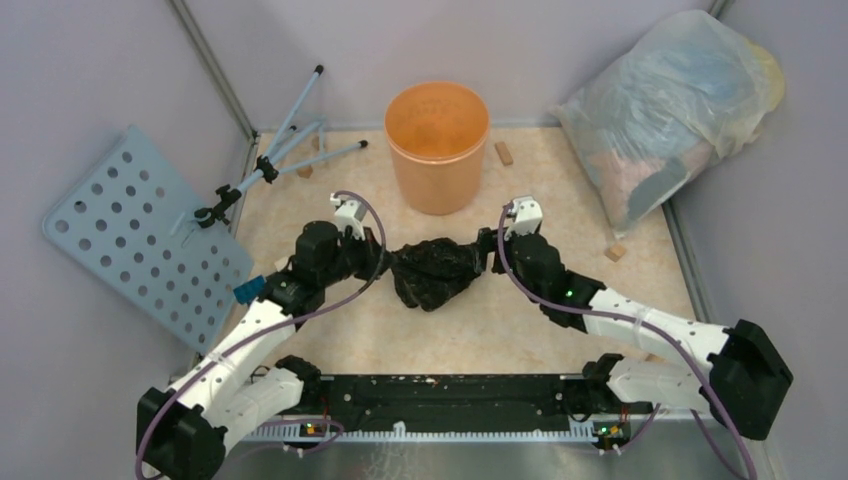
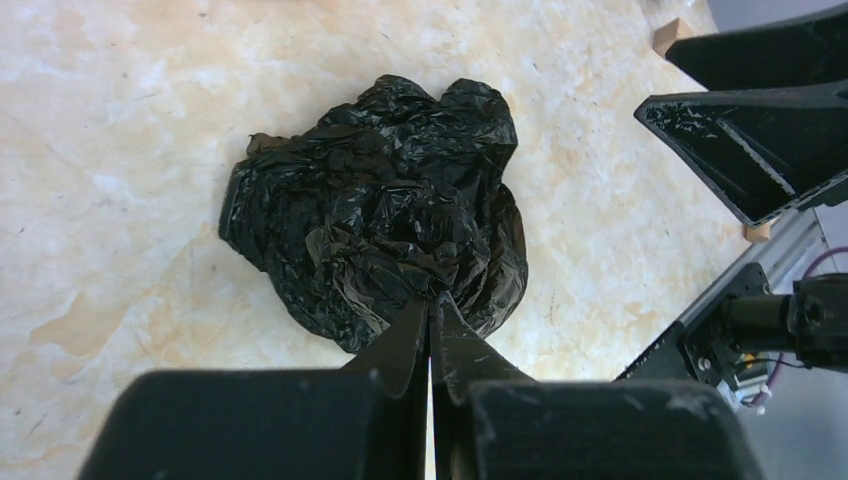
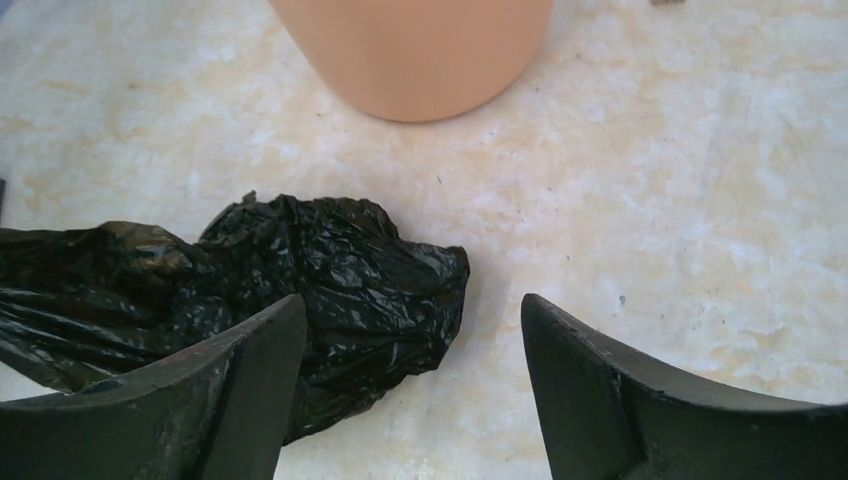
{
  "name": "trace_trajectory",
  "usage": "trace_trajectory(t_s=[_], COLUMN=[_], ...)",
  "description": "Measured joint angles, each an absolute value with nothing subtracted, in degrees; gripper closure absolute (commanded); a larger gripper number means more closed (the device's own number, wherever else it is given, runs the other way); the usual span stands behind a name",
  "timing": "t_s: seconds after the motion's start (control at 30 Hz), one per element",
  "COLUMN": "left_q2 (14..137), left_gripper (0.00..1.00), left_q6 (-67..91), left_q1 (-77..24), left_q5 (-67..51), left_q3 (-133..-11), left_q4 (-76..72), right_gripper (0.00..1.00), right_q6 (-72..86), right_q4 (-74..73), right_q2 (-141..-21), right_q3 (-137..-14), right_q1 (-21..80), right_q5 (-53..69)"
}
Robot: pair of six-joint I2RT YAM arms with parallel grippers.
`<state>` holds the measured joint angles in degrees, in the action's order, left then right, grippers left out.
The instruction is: Put the trash bags into the trash bin
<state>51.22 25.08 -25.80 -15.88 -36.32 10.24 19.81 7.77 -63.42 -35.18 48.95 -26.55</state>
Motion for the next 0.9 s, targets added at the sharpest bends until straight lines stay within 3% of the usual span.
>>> trace_trajectory(t_s=[0.3, 0.5, 0.67, 0.9], left_q2=[51.8, 51.2, 49.1, 49.1], left_gripper=[1.00, 1.00, 1.00, 1.00], left_q6=[22.6, 20.9, 19.3, 17.8], left_q1=[-25.8, -25.8, -25.8, -25.8], left_q5=[-21.6, -24.9, -27.7, -29.3], left_q3=[-37.4, -37.6, -37.6, -37.6], left_q4=[9.5, 9.0, 9.0, 9.1], right_gripper=[0.19, 0.19, 0.20, 0.35], right_q6=[13.6, 12.5, 13.7, 14.6], right_q4=[8.3, 9.3, 6.4, 2.9], right_q2=[-59.7, -65.4, -71.8, -78.3], right_q3=[-35.1, -35.8, -38.1, -41.1], right_q1=[48.9, 47.2, 45.4, 39.1], right_q5=[-15.2, -4.2, -3.4, 0.7])
